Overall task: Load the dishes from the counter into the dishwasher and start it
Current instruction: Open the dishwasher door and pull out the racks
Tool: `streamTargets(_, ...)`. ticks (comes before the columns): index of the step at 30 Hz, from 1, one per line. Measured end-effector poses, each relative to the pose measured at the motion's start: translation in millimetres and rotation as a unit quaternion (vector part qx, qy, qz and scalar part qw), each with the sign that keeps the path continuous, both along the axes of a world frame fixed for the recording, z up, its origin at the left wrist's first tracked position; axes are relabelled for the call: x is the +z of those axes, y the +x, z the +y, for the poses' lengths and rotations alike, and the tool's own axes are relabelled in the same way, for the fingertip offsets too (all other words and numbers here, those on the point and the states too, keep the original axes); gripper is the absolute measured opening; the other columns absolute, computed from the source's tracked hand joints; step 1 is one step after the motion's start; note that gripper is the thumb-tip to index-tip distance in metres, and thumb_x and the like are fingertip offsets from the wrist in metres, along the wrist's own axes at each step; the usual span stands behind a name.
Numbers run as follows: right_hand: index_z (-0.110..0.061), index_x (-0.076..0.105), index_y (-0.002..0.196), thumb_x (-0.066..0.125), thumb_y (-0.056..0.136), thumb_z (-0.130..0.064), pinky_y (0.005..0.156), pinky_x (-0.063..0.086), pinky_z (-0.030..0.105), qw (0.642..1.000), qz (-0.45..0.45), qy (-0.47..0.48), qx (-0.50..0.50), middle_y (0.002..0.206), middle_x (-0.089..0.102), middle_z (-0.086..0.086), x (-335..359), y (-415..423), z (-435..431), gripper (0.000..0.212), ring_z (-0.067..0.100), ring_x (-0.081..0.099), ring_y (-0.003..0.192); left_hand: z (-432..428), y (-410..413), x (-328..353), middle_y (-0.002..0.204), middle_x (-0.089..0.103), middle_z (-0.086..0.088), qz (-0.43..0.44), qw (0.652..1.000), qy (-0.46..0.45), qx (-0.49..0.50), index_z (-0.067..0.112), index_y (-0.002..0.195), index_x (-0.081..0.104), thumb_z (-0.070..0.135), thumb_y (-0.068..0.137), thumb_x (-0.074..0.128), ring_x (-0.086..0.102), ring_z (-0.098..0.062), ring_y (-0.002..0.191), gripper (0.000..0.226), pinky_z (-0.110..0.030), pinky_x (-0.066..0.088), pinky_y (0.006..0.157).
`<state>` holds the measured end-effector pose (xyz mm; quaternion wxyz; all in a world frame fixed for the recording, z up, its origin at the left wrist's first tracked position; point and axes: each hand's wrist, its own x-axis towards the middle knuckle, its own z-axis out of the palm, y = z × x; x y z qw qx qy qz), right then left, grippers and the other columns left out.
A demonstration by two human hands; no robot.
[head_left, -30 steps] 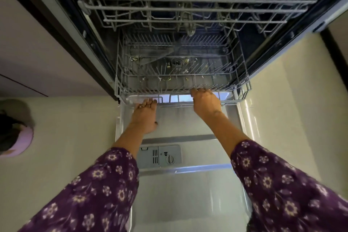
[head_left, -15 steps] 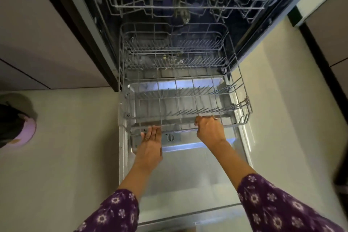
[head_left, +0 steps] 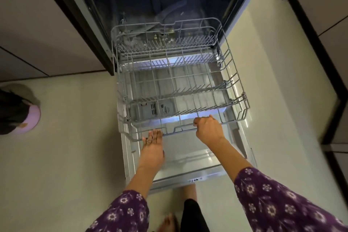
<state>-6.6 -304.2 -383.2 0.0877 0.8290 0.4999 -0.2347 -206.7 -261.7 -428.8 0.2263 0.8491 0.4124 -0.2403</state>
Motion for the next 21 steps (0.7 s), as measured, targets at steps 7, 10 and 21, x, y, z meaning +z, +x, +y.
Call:
streamTargets(7,-0.016,0.059,0.118,0.045,0.090,-0.008,0.084,0.042,0.028,0.998,0.013,-0.060,0.025,0.108,0.065,0.010,10,-17,-41,0.032,0.026,0.056,0.105,-47,-17,4,0.160,-0.003,-0.012,0.013,0.999,-0.030,0.002,0.003,0.150,-0.006,0.013,0.096,0.031,-0.003,-0.027,0.147,0.066,-0.043,0.000,0.119)
streamTargets(10,-0.017,0.060,0.118,0.046,0.091,-0.010,0.076,0.043,0.026,0.997,0.019,-0.073,0.029,0.107,0.066,0.009,10,-17,-54,0.032,0.025,0.058,0.102,-63,-21,8,0.159,-0.002,-0.014,0.016,0.999,-0.032,-0.001,0.003,0.150,-0.004,0.013,0.096,0.032,-0.002,-0.028,0.147,0.066,-0.044,0.000,0.119)
streamTargets(21,-0.020,0.057,0.126,0.043,0.095,-0.013,0.082,0.050,0.030,0.994,0.050,-0.093,0.033,0.115,0.065,0.009,13,-9,-47,0.035,0.025,0.061,0.103,-58,-16,23,0.159,-0.001,-0.016,0.049,0.998,-0.036,-0.033,0.003,0.150,-0.005,0.016,0.097,0.031,0.001,-0.030,0.147,0.065,-0.045,0.004,0.119)
